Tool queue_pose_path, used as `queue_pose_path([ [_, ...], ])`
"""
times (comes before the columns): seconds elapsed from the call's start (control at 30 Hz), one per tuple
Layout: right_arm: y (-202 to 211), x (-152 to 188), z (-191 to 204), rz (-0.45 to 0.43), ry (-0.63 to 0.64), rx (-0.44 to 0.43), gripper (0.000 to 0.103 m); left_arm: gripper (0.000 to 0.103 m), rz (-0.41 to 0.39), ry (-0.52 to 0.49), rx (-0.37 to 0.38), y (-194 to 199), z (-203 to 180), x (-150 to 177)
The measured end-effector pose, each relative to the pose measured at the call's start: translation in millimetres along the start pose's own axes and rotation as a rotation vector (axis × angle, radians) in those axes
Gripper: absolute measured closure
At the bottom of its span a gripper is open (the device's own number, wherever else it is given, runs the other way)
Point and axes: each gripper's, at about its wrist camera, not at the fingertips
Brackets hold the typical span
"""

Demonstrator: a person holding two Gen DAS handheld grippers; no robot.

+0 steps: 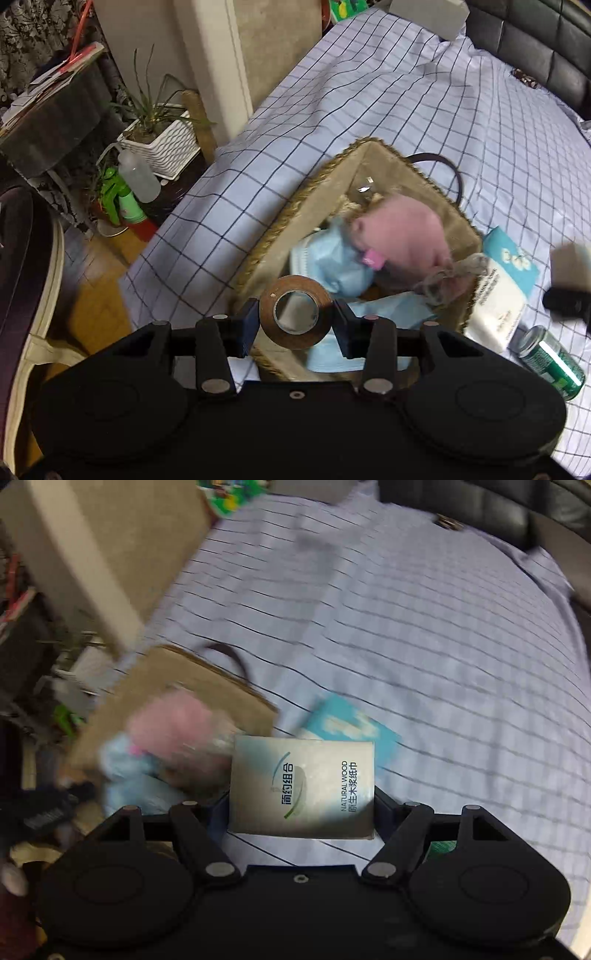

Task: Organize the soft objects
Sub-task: 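Carry the tape roll and tissue pack into the basket and open both tools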

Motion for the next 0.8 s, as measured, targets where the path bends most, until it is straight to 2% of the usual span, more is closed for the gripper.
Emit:
queue_pose_path([
  [0.23,-0.9,-38.8,66.6,-0.023,0.052,-0.073,0.029,0.061,0.021,-0.009,0.022,-11.3,4.0,7.3],
  [0.4,-15.4,-65.9,97.3,-0.044,0.061,-0.093,0.029,0.061,0.035,-0.027,0.038,-17.7,1.1,9.4],
  [0.5,-23.6,-77.1,108.1,-0.046,0.062,-0.108,0.028,0.058,0.015,-0.031,0.028,-18.5,1.0,11.4],
  [0.53,-27.3,-80.1,110.4,-0.046,0.063,-0.113,0.028,0.057,0.007,-0.032,0.028,-18.2,1.2,12.0],
  [0.67,-41.9,-87.9,116.3,-0.054,0.063,-0.141,0.026,0.037,-0.015,-0.052,0.088,-15.6,2.7,13.1],
  [0.7,-45.5,-87.4,115.1,-0.055,0.062,-0.152,0.023,0.035,-0.028,-0.057,0.087,-13.9,1.7,14.4],
  [0.8,-52.3,-86.7,113.2,-0.052,0.05,-0.173,0.022,0.028,-0.055,-0.071,0.063,-10.5,-2.7,17.0],
])
Point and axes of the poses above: each gripper's, at about its wrist camera, not at the fingertips, and y roughly against the way its jaws point, z to its left, x to its underside, and after that the axes turned 2 degrees about z, right-handed
